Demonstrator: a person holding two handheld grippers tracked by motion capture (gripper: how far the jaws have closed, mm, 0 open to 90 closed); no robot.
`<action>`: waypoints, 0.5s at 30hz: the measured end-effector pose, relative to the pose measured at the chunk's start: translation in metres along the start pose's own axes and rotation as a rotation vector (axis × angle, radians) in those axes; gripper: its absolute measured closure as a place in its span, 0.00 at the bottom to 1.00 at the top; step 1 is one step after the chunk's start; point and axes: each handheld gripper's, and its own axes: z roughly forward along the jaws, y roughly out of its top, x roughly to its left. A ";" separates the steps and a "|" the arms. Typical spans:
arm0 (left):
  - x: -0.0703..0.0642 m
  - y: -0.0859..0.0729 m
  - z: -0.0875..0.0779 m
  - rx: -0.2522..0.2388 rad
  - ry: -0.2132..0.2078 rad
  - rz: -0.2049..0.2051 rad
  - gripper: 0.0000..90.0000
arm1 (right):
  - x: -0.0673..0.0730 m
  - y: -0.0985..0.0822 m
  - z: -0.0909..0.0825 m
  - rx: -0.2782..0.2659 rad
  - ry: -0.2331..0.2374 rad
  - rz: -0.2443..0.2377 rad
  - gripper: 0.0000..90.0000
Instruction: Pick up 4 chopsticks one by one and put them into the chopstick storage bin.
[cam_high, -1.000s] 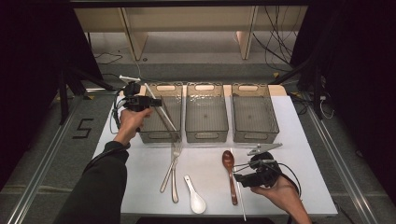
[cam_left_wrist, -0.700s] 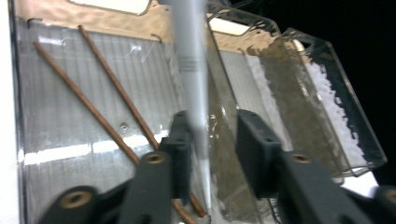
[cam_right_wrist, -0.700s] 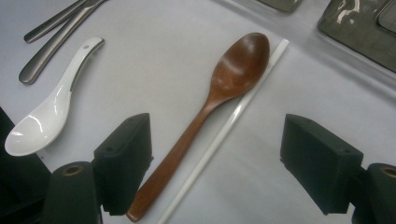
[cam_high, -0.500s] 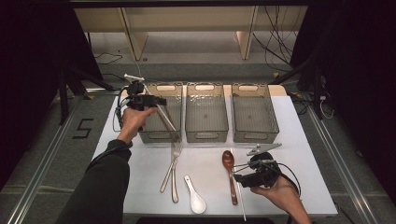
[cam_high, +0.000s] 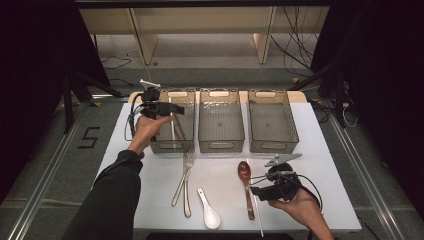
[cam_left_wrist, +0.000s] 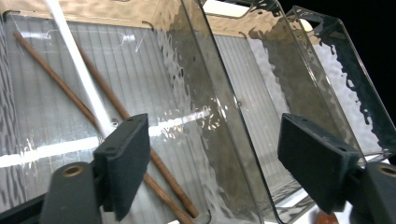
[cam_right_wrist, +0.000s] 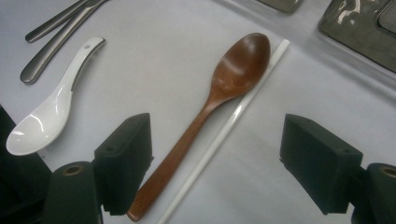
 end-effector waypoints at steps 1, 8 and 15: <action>-0.001 0.000 -0.002 -0.005 -0.005 0.001 0.26 | 0.000 0.000 0.000 0.000 0.000 0.000 0.29; -0.012 -0.010 -0.024 -0.058 -0.092 0.012 0.25 | 0.000 0.000 0.000 0.004 -0.010 0.012 0.29; -0.027 -0.031 -0.048 -0.085 -0.149 0.067 0.25 | 0.001 -0.001 0.004 0.043 -0.026 0.018 0.31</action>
